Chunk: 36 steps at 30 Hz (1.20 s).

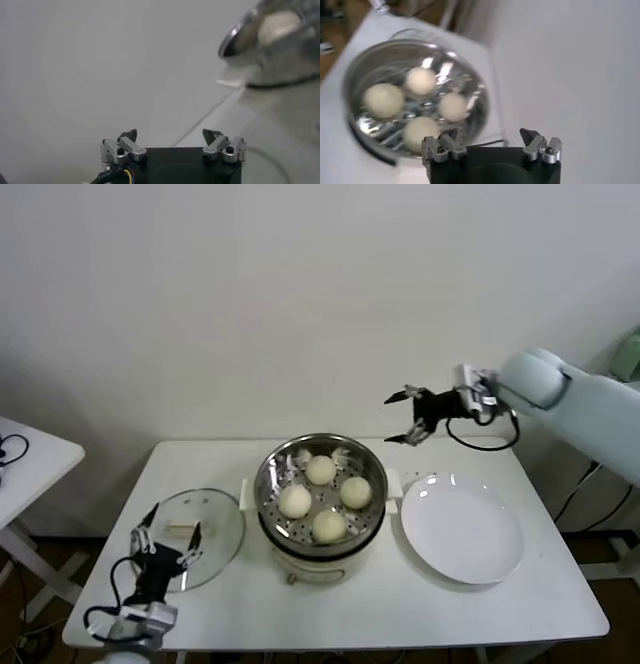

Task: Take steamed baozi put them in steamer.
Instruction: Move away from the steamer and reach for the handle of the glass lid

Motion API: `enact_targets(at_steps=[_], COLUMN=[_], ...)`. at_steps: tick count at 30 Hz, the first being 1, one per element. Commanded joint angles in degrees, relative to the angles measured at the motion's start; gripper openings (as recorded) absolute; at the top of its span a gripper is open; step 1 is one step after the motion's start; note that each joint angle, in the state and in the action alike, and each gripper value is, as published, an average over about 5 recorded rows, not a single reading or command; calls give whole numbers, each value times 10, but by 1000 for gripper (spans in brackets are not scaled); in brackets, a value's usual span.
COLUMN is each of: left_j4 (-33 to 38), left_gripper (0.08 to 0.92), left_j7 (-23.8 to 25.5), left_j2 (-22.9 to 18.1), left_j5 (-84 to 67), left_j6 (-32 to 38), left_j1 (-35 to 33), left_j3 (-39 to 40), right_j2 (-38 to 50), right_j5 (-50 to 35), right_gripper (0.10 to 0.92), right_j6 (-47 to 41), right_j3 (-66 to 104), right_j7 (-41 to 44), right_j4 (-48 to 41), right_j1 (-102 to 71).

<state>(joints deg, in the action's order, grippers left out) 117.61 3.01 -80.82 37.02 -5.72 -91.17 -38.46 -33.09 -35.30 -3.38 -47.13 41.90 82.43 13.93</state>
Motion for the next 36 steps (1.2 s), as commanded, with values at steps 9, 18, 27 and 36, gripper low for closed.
enact_targets(at_steps=[9, 18, 27, 36], left_j4=[-80, -139, -162, -170], left_gripper=[823, 823, 823, 823], left_j7=[-35, -33, -44, -56], left_j2=[-12, -19, 8, 35], left_j5=[388, 389, 339, 313], left_j6=[-6, -56, -181, -227], left_j1=[-5, 18, 67, 112], left_j3=[5, 20, 70, 112], right_j2=[-75, -147, -176, -199], right_j5=[54, 55, 87, 112], right_gripper=[823, 823, 823, 823], right_j6=[123, 120, 122, 120], right_j3=[715, 799, 833, 856], right_j7=[-192, -196, -192, -196], right_j4=[13, 9, 16, 26], right_j1=[-639, -713, -763, -787])
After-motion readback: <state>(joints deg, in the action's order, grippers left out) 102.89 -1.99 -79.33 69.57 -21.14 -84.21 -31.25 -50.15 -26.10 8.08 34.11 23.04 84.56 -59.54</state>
